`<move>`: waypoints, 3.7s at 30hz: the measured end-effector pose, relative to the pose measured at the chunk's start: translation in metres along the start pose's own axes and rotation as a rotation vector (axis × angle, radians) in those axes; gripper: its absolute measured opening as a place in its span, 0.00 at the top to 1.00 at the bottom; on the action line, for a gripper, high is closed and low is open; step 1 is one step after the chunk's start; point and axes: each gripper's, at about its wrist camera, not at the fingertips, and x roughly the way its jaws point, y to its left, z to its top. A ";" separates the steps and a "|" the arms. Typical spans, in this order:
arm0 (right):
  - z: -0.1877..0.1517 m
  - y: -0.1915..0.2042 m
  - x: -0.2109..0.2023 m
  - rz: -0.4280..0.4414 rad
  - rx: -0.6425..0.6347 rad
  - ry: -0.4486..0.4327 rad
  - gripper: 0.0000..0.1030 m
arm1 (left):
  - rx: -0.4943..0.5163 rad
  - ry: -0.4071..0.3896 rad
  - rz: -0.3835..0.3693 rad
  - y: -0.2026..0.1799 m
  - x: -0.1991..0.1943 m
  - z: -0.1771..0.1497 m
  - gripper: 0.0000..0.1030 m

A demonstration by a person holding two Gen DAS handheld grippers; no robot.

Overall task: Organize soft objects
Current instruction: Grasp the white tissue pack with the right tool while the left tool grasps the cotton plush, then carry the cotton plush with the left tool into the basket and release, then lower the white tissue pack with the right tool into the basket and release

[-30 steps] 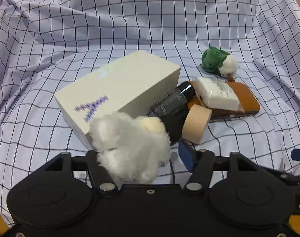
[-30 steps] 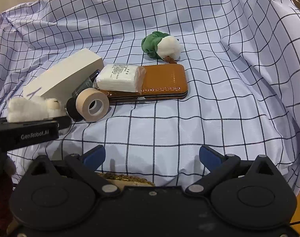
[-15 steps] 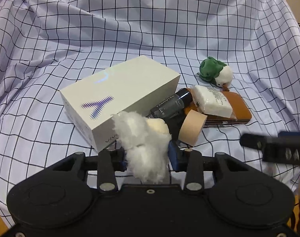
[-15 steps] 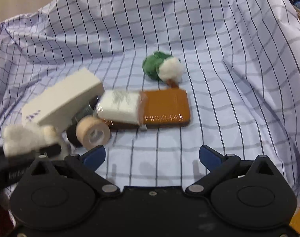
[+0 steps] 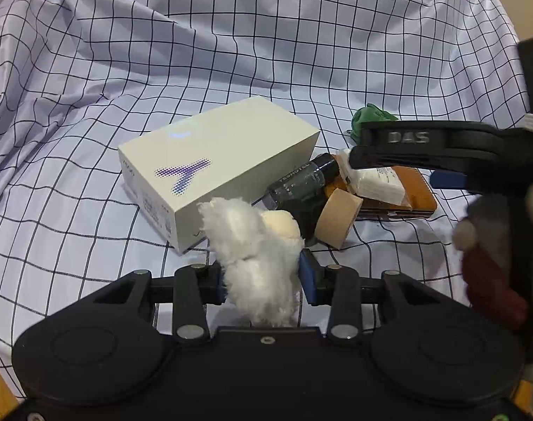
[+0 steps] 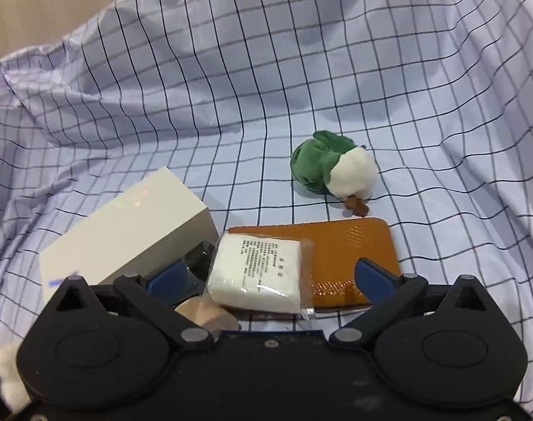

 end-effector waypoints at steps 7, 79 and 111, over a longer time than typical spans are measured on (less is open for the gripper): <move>-0.005 0.004 0.023 -0.028 -0.029 0.045 0.24 | -0.017 0.006 -0.005 0.002 -0.001 -0.003 0.61; -0.187 -0.028 -0.231 0.069 -0.036 -0.014 0.38 | -0.236 0.063 -0.007 -0.027 -0.118 -0.115 0.40; -0.188 0.001 -0.212 0.153 -0.157 0.040 0.33 | -0.283 -0.101 0.167 -0.012 -0.147 -0.113 0.26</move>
